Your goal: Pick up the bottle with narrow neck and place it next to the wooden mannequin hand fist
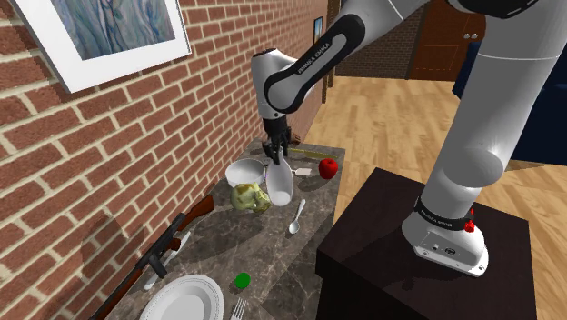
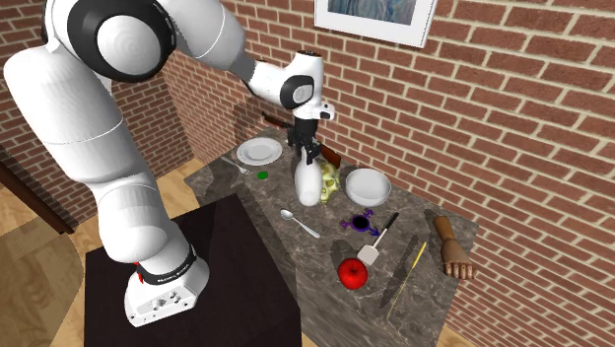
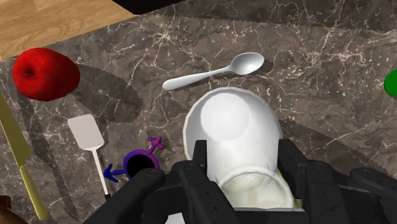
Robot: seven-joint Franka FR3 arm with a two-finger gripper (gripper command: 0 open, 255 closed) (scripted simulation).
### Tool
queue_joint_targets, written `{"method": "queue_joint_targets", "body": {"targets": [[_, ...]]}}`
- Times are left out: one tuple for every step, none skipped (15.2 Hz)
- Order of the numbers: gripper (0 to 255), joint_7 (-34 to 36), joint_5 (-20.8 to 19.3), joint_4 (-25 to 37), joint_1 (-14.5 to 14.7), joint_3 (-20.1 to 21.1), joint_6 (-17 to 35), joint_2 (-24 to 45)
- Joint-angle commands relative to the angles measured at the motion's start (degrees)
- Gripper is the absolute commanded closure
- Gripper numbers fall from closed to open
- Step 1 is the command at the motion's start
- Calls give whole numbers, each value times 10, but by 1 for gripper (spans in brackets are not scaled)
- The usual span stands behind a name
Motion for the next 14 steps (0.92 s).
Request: {"method": "queue_joint_targets", "body": {"targets": [[255, -3, 3, 6, 0, 0, -15, -9], [255, -4, 4, 9, -1, 0, -22, -14], [255, -5, 6, 12, -1, 0, -30, -18], [255, -6, 7, 15, -1, 0, -37, -23], [255, -7, 9, 19, -1, 0, -45, -27], [255, -8, 10, 22, -1, 0, -52, -31], [255, -9, 11, 26, -1, 0, -60, -35], [255, -10, 12, 29, -1, 0, -68, -39], [255, -11, 13, 33, -1, 0, -75, -43], [255, -12, 14, 37, -1, 0, -83, -47], [255, -13, 15, 41, -1, -1, -90, -51], [255, -14, 16, 45, -1, -1, -98, -54], [255, -15, 17, 50, -1, -1, -106, -58], [255, -15, 18, 54, -1, -1, -113, -61]]}}
